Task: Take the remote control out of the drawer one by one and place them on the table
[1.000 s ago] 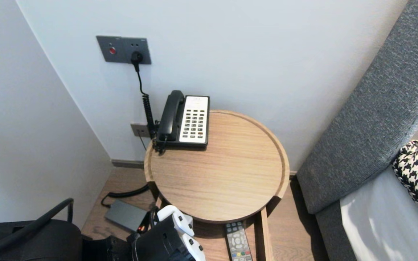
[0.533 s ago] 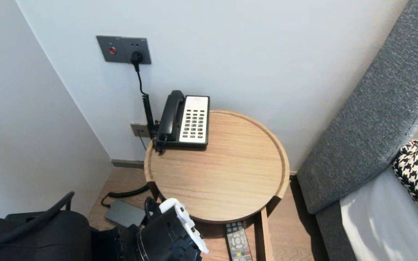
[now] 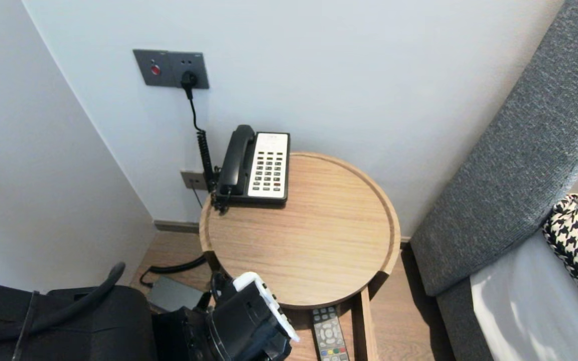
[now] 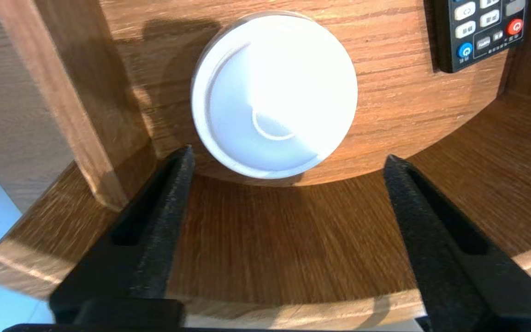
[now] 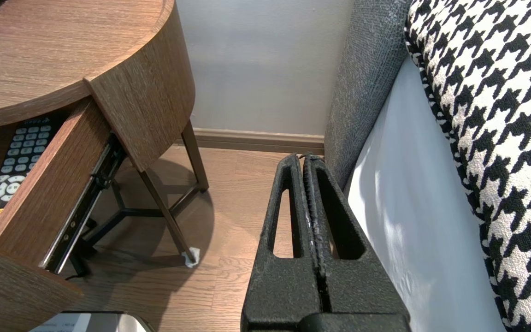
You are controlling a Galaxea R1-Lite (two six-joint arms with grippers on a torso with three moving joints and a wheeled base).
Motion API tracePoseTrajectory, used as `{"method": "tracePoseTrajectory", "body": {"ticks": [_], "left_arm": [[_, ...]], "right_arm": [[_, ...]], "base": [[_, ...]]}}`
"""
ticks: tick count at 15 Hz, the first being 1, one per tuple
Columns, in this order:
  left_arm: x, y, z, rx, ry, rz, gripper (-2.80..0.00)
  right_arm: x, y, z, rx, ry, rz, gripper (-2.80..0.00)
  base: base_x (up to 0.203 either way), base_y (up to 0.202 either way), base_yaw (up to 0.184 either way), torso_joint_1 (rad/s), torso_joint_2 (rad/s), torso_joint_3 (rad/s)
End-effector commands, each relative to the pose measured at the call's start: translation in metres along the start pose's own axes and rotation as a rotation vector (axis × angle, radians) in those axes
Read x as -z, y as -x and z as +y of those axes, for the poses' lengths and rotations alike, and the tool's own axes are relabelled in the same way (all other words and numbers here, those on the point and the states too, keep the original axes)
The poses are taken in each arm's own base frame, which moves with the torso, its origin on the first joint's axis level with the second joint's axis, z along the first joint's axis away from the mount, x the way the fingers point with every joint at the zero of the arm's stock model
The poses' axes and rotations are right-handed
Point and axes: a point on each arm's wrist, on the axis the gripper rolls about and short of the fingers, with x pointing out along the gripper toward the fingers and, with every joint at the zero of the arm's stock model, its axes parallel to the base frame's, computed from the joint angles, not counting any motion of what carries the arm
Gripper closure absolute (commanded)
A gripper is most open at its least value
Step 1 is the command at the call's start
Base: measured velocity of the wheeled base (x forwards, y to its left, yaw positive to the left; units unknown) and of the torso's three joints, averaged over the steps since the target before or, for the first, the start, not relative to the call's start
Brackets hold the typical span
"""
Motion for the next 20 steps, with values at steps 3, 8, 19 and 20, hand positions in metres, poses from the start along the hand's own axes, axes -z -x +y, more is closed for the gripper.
{"method": "tracePoseTrajectory", "body": {"ticks": [3,8,19,20], "left_arm": [[0.0,-0.01,-0.003,-0.021,-0.002,0.02,-2.8],[0.0,-0.017,-0.002,-0.037,0.003,0.037,-2.8],[0.002,-0.033,-0.005,-0.051,-0.007,0.058,-2.8],[0.002,-0.034,-0.006,-0.051,-0.009,0.06,-2.8]], "right_arm": [[0.003,-0.001,0.0,0.0,0.0,0.011,0.0],[0.003,-0.001,0.0,0.0,0.001,0.011,0.0],[0.003,-0.001,0.0,0.0,0.0,0.011,0.0],[0.003,-0.001,0.0,0.0,0.0,0.011,0.0]], "base": [[0.0,0.0,0.0,0.0,0.0,0.0],[0.0,0.0,0.0,0.0,0.0,0.0],[0.0,0.0,0.0,0.0,0.0,0.0],[0.0,0.0,0.0,0.0,0.0,0.0]]}}
